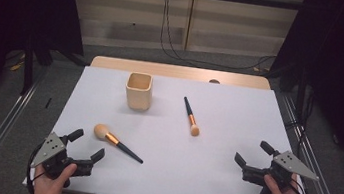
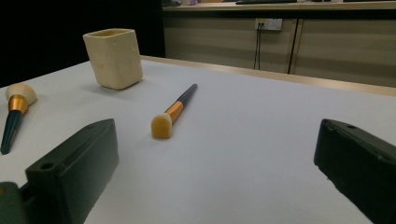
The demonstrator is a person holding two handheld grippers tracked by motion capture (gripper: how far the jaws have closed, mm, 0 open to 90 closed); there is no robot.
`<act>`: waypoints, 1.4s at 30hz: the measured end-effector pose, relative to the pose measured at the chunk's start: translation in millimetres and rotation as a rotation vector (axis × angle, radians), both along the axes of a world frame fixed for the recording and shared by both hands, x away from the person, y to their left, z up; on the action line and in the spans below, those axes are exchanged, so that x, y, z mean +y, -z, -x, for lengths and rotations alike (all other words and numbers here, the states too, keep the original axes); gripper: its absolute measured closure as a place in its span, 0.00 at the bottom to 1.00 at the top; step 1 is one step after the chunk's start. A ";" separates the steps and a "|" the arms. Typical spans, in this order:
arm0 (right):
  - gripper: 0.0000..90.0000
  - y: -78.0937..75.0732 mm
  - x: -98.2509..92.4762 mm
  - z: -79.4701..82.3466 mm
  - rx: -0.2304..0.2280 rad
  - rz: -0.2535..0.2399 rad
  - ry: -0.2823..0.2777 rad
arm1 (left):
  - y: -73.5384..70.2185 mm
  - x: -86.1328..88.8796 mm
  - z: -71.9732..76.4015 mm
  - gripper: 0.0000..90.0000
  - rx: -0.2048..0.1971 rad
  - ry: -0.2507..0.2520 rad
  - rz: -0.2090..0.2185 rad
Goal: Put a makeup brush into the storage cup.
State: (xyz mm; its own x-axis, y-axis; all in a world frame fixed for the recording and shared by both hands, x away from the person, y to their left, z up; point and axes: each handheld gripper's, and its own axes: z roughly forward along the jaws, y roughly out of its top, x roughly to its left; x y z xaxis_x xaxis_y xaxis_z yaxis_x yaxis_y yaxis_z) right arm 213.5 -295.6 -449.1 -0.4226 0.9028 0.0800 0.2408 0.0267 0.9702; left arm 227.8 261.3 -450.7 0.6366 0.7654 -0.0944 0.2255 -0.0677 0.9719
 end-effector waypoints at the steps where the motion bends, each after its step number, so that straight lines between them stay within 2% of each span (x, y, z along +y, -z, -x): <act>1: 0.00 0.0 -0.1 -0.2 -0.001 0.000 -0.001 | 0.2 -0.5 0.0 0.03 0.003 -0.006 -0.007; 2: 0.00 0.0 -0.1 -0.4 -0.001 0.004 0.000 | 0.3 -0.3 0.1 0.03 0.004 -0.011 -0.020; 5: 0.00 1.1 0.5 -1.0 0.006 0.008 -0.007 | 0.3 0.0 -0.2 0.03 0.003 -0.005 -0.008; 20: 0.00 1.5 0.6 -2.0 0.021 -0.005 -0.027 | -4.4 -5.5 -2.1 0.03 0.002 0.017 -0.009; 22: 0.00 1.5 -0.4 -1.4 0.023 -0.009 -0.039 | -7.4 -7.0 -5.2 0.03 -0.003 0.040 -0.012; 26: 0.00 1.3 -0.9 -0.4 0.020 -0.011 -0.038 | -9.3 -8.1 -8.2 0.03 -0.013 0.035 -0.017; 27: 0.00 1.0 -1.4 -0.3 0.021 -0.015 -0.039 | -11.3 -9.2 -10.7 0.03 -0.020 0.035 -0.033; 35: 0.00 1.5 -1.4 -0.8 0.023 -0.014 -0.042 | -18.1 -9.6 -21.8 0.03 -0.023 0.045 -0.051; 40: 0.00 1.9 -0.3 -1.9 0.028 -0.014 -0.044 | -24.6 -8.3 -29.7 0.03 -0.041 0.037 -0.055; 42: 0.00 2.2 0.1 -2.2 0.027 -0.014 -0.043 | -25.5 -8.5 -31.9 0.03 -0.046 0.038 -0.040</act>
State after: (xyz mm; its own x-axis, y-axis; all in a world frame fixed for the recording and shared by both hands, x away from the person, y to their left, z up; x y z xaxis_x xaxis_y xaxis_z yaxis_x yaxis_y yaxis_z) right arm 215.7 -295.5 -451.3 -0.4585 0.8825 0.1048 0.2658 0.0236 0.9637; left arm 259.7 252.8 -425.2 0.6686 0.7429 -0.0342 0.1768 -0.1141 0.9776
